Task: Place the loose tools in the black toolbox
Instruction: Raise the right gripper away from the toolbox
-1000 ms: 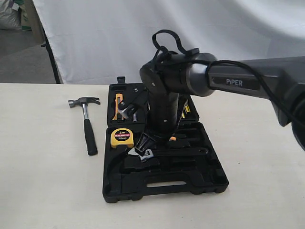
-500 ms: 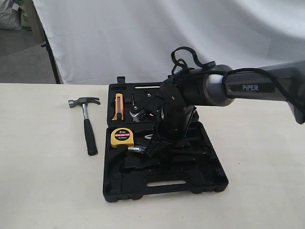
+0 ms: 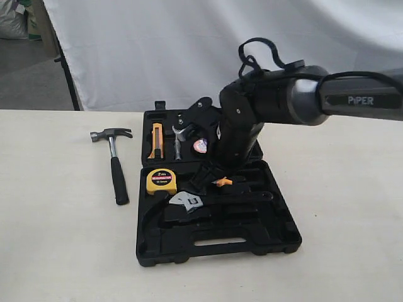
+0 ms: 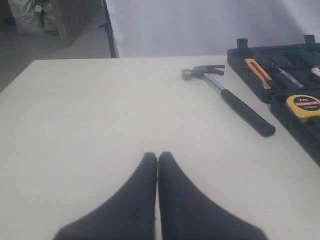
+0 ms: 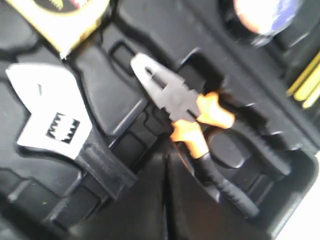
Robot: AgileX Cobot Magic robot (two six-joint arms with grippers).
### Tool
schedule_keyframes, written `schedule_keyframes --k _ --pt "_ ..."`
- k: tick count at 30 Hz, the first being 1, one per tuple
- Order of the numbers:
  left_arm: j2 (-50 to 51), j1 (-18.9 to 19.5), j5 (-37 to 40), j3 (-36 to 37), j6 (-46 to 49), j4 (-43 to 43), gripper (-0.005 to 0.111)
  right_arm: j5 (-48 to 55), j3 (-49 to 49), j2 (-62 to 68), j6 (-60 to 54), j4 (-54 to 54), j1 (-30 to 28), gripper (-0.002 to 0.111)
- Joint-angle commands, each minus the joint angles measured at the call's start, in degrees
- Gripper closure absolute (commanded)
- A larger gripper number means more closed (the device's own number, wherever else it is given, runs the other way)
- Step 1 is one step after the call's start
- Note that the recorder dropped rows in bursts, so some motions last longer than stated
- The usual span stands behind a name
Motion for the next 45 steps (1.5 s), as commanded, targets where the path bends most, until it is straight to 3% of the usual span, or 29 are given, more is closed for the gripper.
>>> schedule_keyframes --k 1,8,21,45 --pt "-0.2 1.5 -0.4 -0.2 -0.3 0.3 0.106 -0.4 0.0 -0.8 -0.2 2.6 -0.4 0.108" --pt "-0.2 1.5 -0.4 -0.2 -0.3 0.3 0.106 1.0 0.0 9.0 -0.1 4.9 -0.2 0.108" --pt "-0.2 1.5 -0.4 -0.2 -0.3 0.3 0.106 -0.1 0.0 -3.9 0.2 5.4 -0.2 0.108" --pt "-0.2 1.5 -0.4 -0.2 -0.3 0.3 0.106 1.3 0.0 7.4 0.2 11.0 -0.2 0.108"
